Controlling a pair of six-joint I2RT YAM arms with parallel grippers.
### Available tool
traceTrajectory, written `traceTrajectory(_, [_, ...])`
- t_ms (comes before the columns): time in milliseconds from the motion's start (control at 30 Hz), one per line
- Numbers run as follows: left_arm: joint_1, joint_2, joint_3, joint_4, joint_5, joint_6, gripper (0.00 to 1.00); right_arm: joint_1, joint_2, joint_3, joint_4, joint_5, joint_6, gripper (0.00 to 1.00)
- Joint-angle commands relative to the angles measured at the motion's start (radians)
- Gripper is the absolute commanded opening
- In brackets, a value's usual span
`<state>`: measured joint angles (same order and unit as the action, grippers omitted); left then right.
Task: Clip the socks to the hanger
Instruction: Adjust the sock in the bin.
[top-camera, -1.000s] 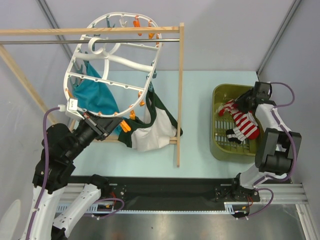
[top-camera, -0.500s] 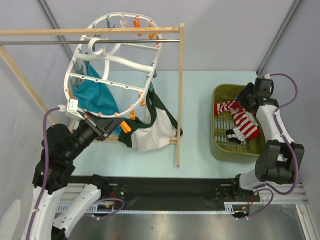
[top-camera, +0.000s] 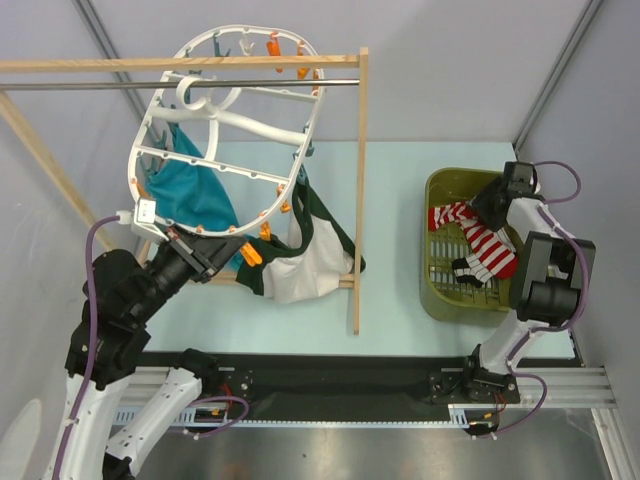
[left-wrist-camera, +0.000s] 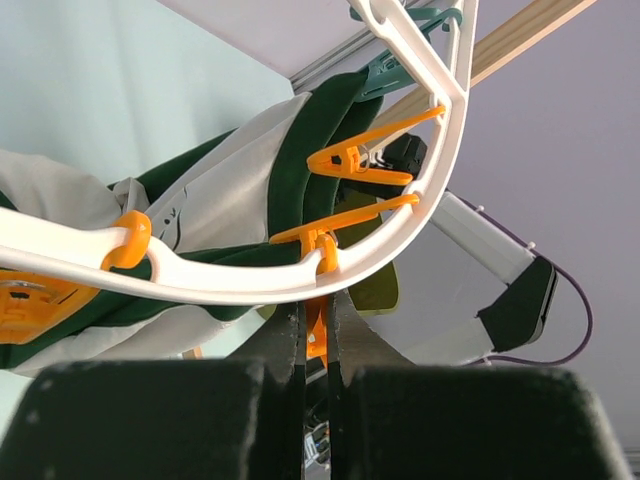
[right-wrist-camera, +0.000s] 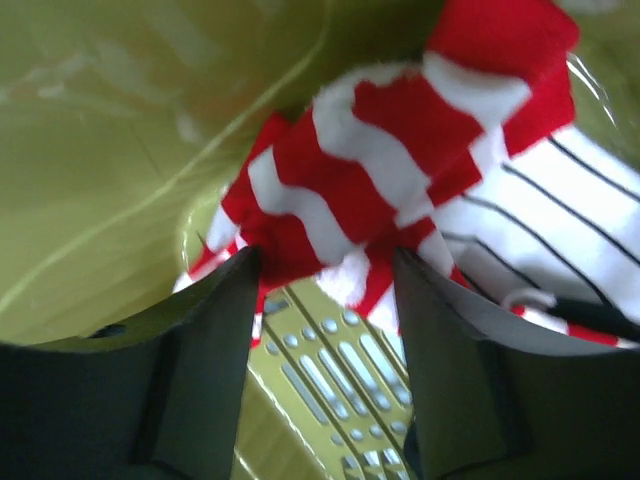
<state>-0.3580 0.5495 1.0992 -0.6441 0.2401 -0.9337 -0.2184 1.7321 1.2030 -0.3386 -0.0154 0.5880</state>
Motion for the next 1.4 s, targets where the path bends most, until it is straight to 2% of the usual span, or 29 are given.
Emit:
traceTrajectory(0, [-0.002, 0.003, -0.009, 0.050, 0.019, -0.001, 0.00, 0.004, 0.050, 0.073, 0.062, 0.028, 0.003, 0.58])
traceTrajectory(33, [-0.002, 0.004, -0.009, 0.050, 0.018, 0.001, 0.00, 0.007, 0.069, 0.079, 0.056, 0.031, -0.008, 0.54])
traceTrajectory(67, [-0.002, 0.006, -0.009, 0.050, 0.018, 0.006, 0.00, 0.010, 0.075, 0.087, 0.049, 0.032, -0.022, 0.45])
traceTrajectory(100, [-0.002, 0.003, -0.009, 0.050, 0.019, 0.006, 0.00, 0.023, 0.075, 0.108, 0.033, 0.040, -0.052, 0.32])
traceTrajectory(133, [-0.002, 0.001, -0.010, 0.052, 0.019, 0.004, 0.00, 0.034, 0.070, 0.116, -0.006, 0.054, -0.072, 0.06])
traceTrajectory(167, [-0.002, 0.000, -0.012, 0.054, 0.019, 0.004, 0.00, 0.051, 0.043, 0.124, -0.025, 0.058, -0.103, 0.02])
traceTrajectory(333, [-0.002, -0.006, -0.024, 0.057, 0.019, 0.003, 0.00, 0.187, -0.075, 0.130, -0.241, 0.172, -0.212, 0.00])
traceTrajectory(467, [-0.002, -0.005, -0.019, 0.055, 0.030, 0.004, 0.00, 0.215, -0.112, 0.089, -0.358, 0.183, -0.243, 0.00])
traceTrajectory(500, [-0.004, -0.003, -0.015, 0.055, 0.031, 0.004, 0.00, 0.240, -0.111, 0.083, -0.384, 0.201, -0.246, 0.03])
traceTrajectory(533, [-0.004, -0.002, -0.013, 0.057, 0.030, 0.006, 0.00, 0.235, -0.111, 0.061, -0.384, 0.209, -0.252, 0.12])
traceTrajectory(567, [-0.004, -0.002, -0.013, 0.057, 0.031, 0.006, 0.00, 0.232, -0.112, 0.052, -0.375, 0.215, -0.257, 0.25])
traceTrajectory(600, [-0.004, 0.000, -0.015, 0.060, 0.031, 0.006, 0.00, 0.229, -0.111, 0.049, -0.360, 0.221, -0.257, 0.47])
traceTrajectory(667, [-0.006, 0.006, -0.016, 0.064, 0.033, 0.003, 0.00, 0.226, -0.123, 0.041, -0.333, 0.203, -0.244, 0.60])
traceTrajectory(733, [-0.006, 0.007, -0.018, 0.069, 0.037, -0.001, 0.00, 0.200, -0.146, 0.041, -0.294, 0.144, -0.223, 0.62])
traceTrajectory(767, [-0.007, 0.012, -0.016, 0.069, 0.038, 0.001, 0.00, 0.194, -0.158, 0.040, -0.266, 0.132, -0.200, 0.68])
traceTrajectory(933, [-0.007, 0.012, -0.016, 0.063, 0.028, 0.004, 0.00, 0.160, -0.186, 0.040, -0.189, 0.115, -0.104, 0.69])
traceTrajectory(1000, [-0.007, 0.009, -0.019, 0.061, 0.027, 0.004, 0.00, 0.140, -0.143, 0.055, -0.178, 0.082, -0.036, 0.66])
traceTrajectory(1233, [-0.007, 0.013, -0.012, 0.061, 0.031, 0.001, 0.00, 0.143, -0.011, 0.049, -0.131, 0.107, 0.163, 0.67])
traceTrajectory(1367, [-0.007, 0.013, -0.002, 0.052, 0.030, 0.003, 0.00, 0.149, 0.020, 0.030, -0.059, 0.144, 0.207, 0.67])
